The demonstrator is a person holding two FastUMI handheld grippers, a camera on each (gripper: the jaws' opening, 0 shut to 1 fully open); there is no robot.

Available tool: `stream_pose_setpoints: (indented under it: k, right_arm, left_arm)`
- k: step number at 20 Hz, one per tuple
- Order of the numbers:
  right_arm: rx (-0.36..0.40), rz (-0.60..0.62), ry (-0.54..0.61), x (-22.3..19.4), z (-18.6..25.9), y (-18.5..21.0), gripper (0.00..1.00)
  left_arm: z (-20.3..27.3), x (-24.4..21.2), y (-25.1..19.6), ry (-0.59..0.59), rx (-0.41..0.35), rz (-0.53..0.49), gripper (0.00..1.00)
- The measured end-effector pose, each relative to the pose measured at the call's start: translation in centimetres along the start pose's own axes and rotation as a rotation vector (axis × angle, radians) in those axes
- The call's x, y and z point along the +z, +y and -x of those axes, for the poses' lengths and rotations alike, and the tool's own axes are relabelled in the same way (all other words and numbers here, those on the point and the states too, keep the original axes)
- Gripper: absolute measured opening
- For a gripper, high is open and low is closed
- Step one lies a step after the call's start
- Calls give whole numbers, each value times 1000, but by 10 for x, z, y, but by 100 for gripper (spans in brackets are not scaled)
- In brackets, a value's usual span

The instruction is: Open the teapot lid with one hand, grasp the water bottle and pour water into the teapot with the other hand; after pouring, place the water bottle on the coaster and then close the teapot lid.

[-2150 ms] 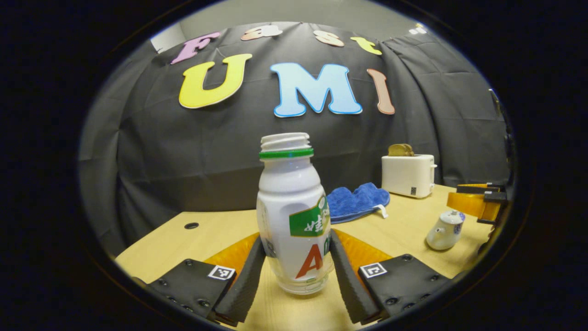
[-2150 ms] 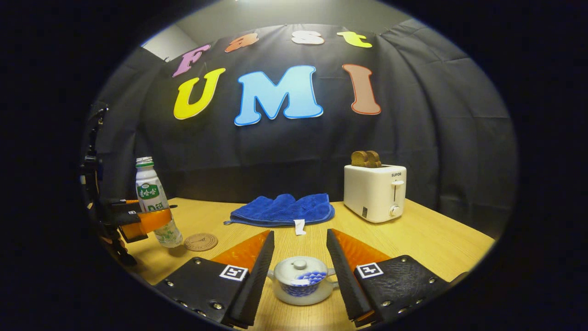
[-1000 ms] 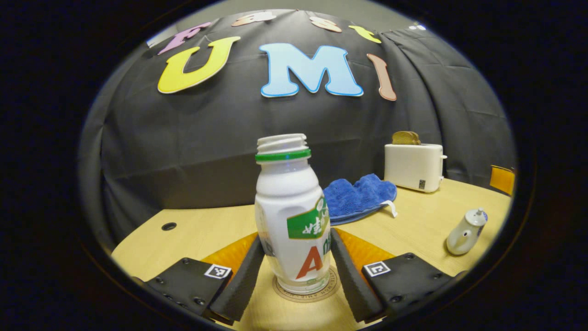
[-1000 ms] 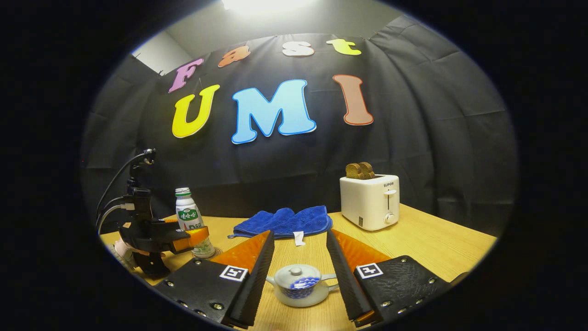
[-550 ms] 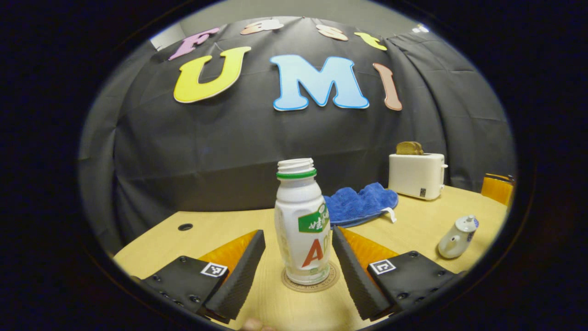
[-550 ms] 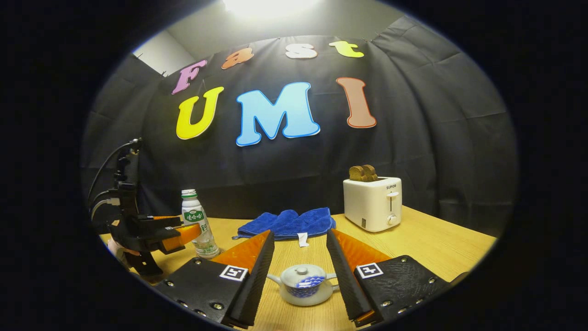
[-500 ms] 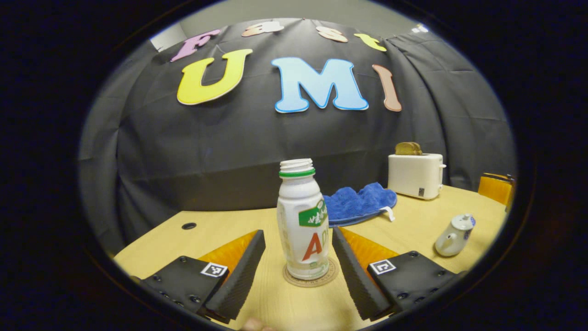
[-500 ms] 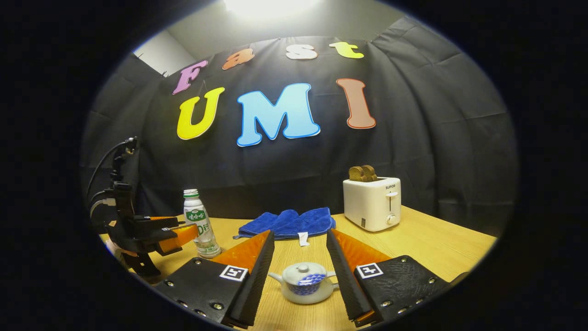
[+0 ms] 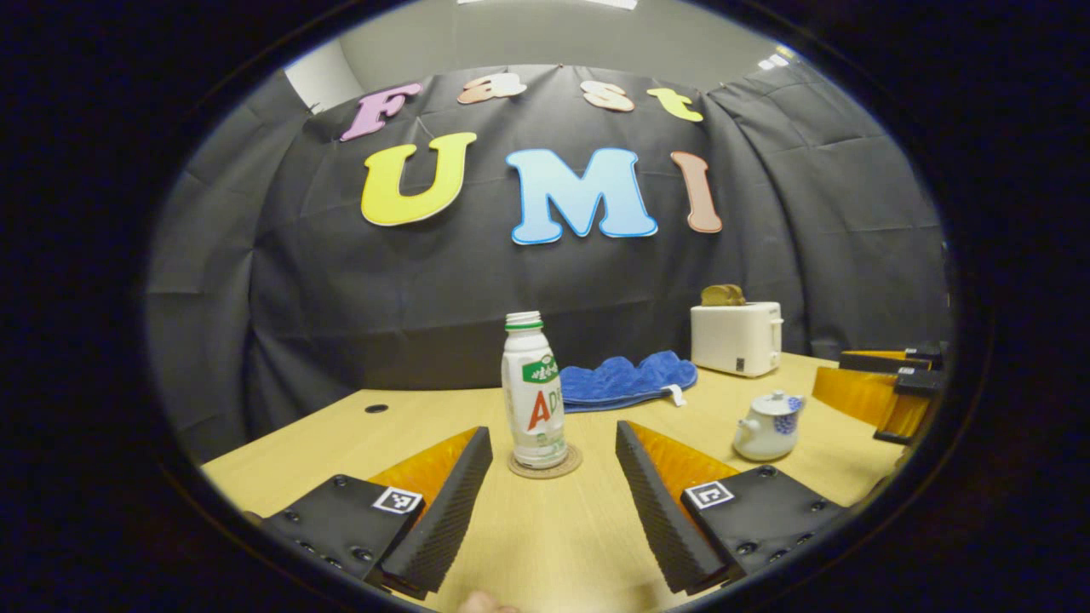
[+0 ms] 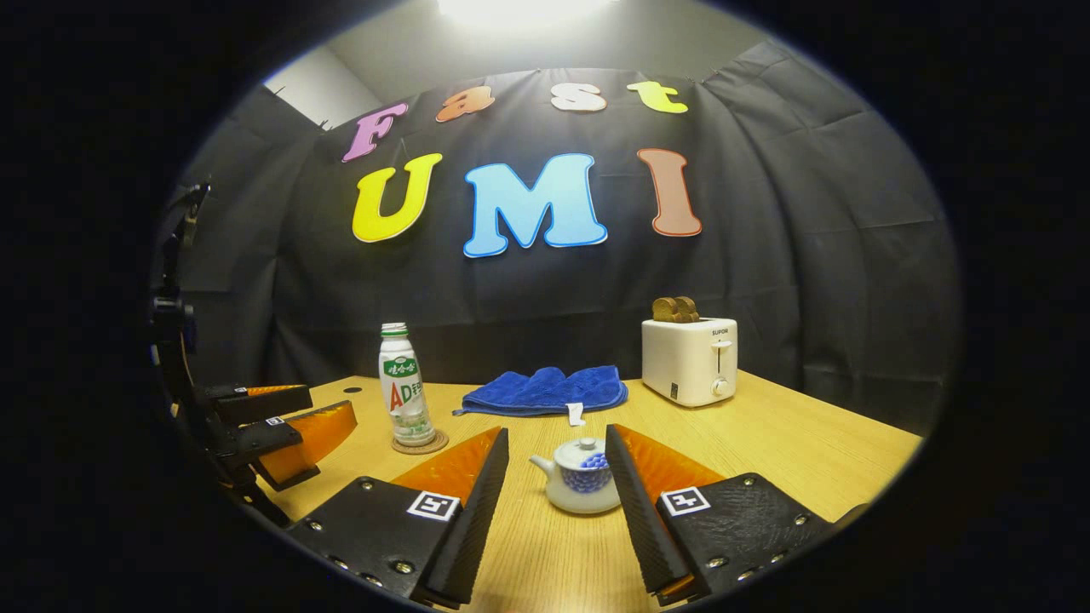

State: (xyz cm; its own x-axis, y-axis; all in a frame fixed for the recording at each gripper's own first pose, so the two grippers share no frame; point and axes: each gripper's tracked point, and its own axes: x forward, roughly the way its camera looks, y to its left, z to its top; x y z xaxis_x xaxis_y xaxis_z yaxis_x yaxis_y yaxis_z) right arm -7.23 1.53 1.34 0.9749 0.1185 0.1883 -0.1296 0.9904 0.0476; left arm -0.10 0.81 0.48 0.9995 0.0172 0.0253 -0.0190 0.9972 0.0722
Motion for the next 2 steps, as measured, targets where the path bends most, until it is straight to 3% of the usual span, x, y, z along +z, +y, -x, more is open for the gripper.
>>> stream_pose_setpoints:
  k: [2]
  right_arm:
    - [0, 14, 9, -6, 6, 5, 71]
  left_arm:
    - [15, -2, -11, 2, -7, 19, 100]
